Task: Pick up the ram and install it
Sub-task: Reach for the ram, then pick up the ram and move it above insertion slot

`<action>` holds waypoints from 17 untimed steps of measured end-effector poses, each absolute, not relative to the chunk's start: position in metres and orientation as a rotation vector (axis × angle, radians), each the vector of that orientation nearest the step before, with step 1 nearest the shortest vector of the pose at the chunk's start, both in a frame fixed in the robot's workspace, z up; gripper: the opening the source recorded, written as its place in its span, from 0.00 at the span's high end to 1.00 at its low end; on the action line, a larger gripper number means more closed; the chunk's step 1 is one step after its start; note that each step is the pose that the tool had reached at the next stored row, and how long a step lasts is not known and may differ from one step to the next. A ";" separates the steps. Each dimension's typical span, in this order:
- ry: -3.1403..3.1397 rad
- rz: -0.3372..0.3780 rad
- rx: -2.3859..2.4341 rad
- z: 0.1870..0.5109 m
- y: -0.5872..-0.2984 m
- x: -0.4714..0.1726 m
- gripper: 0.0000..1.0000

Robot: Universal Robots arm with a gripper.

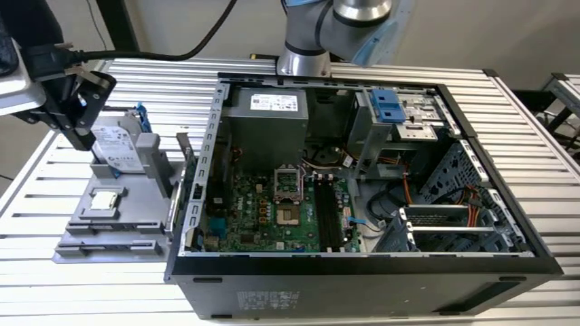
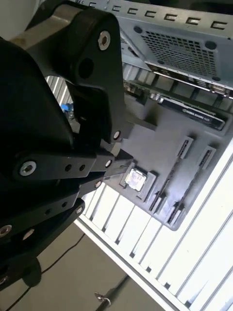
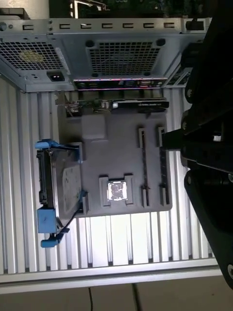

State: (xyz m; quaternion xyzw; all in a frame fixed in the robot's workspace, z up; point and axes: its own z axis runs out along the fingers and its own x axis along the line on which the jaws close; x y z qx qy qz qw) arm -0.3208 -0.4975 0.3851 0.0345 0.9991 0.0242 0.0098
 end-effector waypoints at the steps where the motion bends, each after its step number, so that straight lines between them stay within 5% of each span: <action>1: 3.120 0.075 0.108 0.385 -0.497 -0.321 1.00; 17: 3.122 0.074 0.043 0.385 -0.496 -0.321 1.00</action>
